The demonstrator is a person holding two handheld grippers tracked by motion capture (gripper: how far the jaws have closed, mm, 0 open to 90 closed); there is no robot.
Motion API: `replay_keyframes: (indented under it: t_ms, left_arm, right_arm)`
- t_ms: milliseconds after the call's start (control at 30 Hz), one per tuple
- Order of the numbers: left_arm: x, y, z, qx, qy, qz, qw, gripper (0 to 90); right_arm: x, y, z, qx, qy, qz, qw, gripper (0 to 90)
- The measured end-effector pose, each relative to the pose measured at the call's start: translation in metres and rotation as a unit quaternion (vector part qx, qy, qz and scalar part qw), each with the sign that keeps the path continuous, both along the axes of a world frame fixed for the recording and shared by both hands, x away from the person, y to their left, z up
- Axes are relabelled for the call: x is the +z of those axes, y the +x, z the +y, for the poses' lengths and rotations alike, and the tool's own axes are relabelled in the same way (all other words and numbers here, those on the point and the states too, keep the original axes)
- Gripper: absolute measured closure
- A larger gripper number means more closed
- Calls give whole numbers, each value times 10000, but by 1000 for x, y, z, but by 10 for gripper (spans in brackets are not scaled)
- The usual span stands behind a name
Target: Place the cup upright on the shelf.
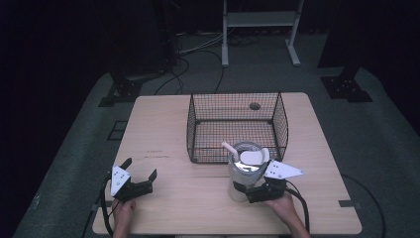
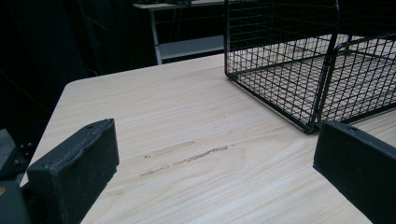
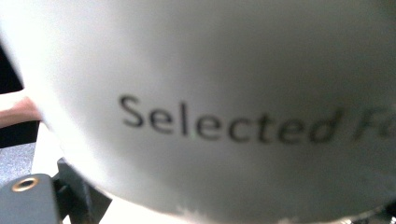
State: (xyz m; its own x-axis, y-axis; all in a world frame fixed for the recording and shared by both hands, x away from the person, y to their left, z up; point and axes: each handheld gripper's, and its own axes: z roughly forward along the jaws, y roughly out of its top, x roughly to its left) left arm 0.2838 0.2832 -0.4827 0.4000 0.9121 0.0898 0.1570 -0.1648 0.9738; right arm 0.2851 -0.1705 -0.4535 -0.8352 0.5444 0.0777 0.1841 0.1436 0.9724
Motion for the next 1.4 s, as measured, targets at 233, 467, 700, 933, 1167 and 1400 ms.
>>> replay_keyframes:
  t_ms: [233, 467, 700, 933, 1167, 1400]
  left_arm:
    - [0, 0, 0, -13, 30, 15, 10000, 0]
    - [0, 0, 0, -11, -4, 14, 10000, 0]
    - [0, 0, 0, -7, -9, 26, 10000, 0]
    - [0, 0, 0, -6, 11, 25, 10000, 0]
    - [0, 0, 1, -20, 36, -6, 10000, 0]
    - [0, 0, 0, -18, 21, 2, 10000, 0]
  right_arm:
    - [18, 1, -1, 81, 19, -108, 9999, 83]
    - [45, 4, 3, 239, -88, -255, 9994, 84]
    - [70, 10, 6, 348, -52, -317, 9989, 83]
    - [96, 17, 9, 426, -29, -389, 9983, 83]
    - [123, 32, 13, 451, 35, -421, 9981, 83]
    - [136, 46, 18, 447, 85, -417, 9981, 83]
